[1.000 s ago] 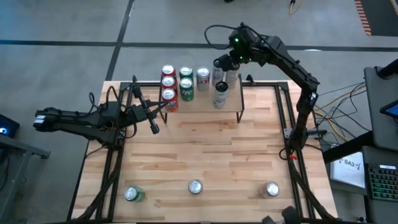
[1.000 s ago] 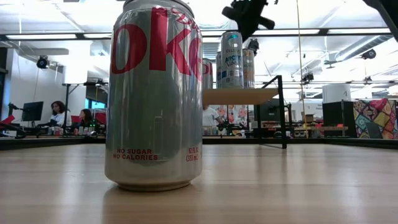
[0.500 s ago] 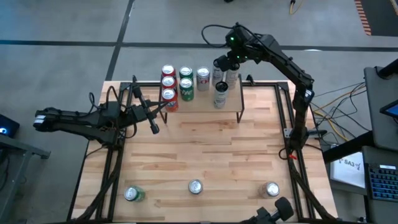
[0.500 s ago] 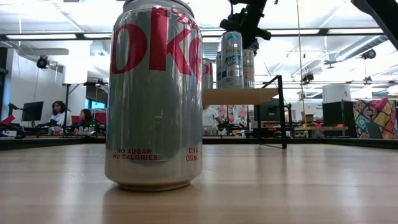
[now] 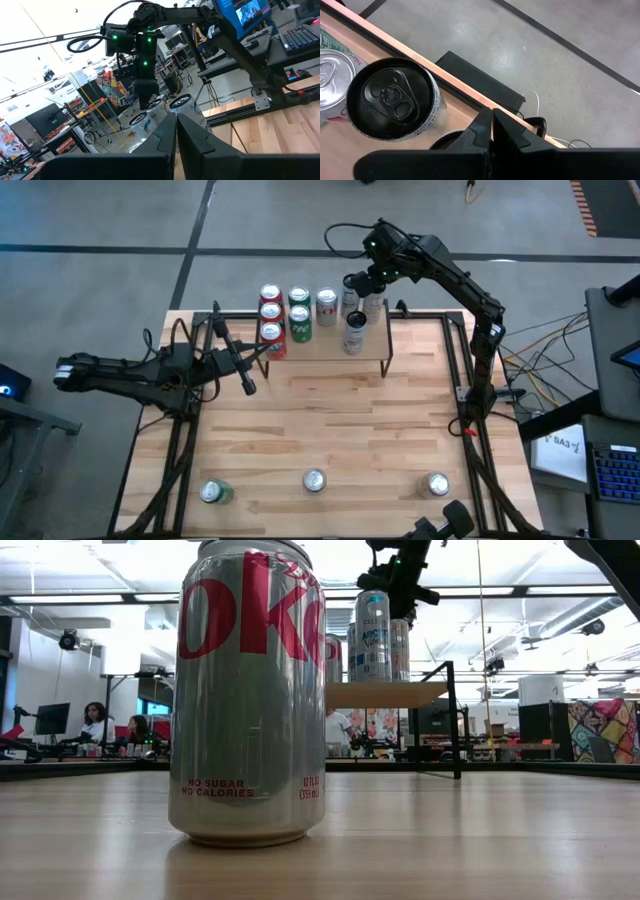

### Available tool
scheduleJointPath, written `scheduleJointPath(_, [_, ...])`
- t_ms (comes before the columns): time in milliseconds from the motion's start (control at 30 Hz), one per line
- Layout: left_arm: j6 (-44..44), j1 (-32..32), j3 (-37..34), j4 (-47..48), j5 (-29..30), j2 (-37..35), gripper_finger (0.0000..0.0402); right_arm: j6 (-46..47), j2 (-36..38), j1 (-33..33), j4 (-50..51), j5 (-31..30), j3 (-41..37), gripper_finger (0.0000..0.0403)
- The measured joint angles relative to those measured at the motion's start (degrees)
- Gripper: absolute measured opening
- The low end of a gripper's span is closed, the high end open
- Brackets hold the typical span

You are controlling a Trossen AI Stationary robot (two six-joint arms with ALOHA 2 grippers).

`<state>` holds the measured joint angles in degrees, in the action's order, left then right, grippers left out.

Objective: Place canned beverage on shelf
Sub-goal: Adjust the soda cans on the shelf

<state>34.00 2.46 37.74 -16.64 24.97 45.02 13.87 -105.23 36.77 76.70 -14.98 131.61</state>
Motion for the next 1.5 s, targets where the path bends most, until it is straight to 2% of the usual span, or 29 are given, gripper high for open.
scheduleJointPath(667, [0.0, 0.0, 0.0, 0.0, 0.0, 0.0, 0.0, -1.9, 0.1, -0.9, 1.0, 3.3, 0.0, 0.0009])
scheduleJointPath(1500, [0.0, 0.0, 0.0, 0.0, 0.0, 0.0, 0.0, 3.1, 0.7, -4.9, 4.6, 3.4, 0.0, 0.0009])
